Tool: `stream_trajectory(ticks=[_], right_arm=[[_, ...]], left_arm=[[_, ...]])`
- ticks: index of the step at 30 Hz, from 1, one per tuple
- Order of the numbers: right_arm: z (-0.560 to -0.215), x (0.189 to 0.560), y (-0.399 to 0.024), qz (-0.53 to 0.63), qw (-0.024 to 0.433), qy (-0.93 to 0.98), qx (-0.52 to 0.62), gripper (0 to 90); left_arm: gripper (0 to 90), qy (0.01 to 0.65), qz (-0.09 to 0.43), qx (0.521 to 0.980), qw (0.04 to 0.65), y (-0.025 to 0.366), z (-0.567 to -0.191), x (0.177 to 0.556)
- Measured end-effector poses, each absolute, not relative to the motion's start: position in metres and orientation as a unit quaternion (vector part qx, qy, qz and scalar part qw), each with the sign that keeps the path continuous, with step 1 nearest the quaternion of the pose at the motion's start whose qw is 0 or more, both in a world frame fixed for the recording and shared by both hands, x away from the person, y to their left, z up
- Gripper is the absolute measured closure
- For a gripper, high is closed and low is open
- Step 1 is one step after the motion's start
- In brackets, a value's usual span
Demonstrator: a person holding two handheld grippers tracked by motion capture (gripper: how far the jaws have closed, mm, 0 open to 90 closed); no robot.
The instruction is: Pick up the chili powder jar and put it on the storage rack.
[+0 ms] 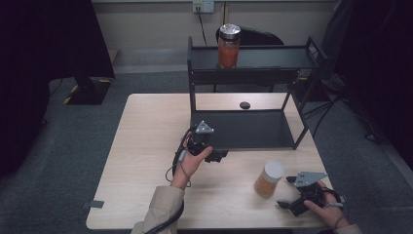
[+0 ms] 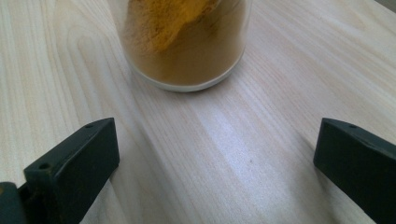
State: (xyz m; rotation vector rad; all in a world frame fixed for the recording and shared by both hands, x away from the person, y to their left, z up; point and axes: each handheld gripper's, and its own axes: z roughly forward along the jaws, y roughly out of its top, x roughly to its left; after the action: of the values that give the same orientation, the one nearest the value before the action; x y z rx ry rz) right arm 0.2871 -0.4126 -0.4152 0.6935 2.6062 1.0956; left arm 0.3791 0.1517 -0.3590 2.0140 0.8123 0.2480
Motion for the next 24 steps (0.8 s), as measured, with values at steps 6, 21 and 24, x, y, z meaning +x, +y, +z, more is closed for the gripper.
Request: stream_trajectory(ticks=[6,21,24], right_arm=[[-0.415,0.287,-0.413,0.374,0.115,0.889,0.237,0.0],[-0.415,0.287,-0.413,0.374,0.115,0.889,0.237,0.0],[-0.415,0.287,-0.413,0.374,0.115,0.889,0.237,0.0]], left_arm=[[2.3,0.327,0.100,0.820,0.460,0.154,-0.363,0.373],[2.3,0.331,0.101,0.819,0.458,0.165,-0.379,0.354],[2.3,0.333,0.102,0.819,0.455,0.168,-0.382,0.350]])
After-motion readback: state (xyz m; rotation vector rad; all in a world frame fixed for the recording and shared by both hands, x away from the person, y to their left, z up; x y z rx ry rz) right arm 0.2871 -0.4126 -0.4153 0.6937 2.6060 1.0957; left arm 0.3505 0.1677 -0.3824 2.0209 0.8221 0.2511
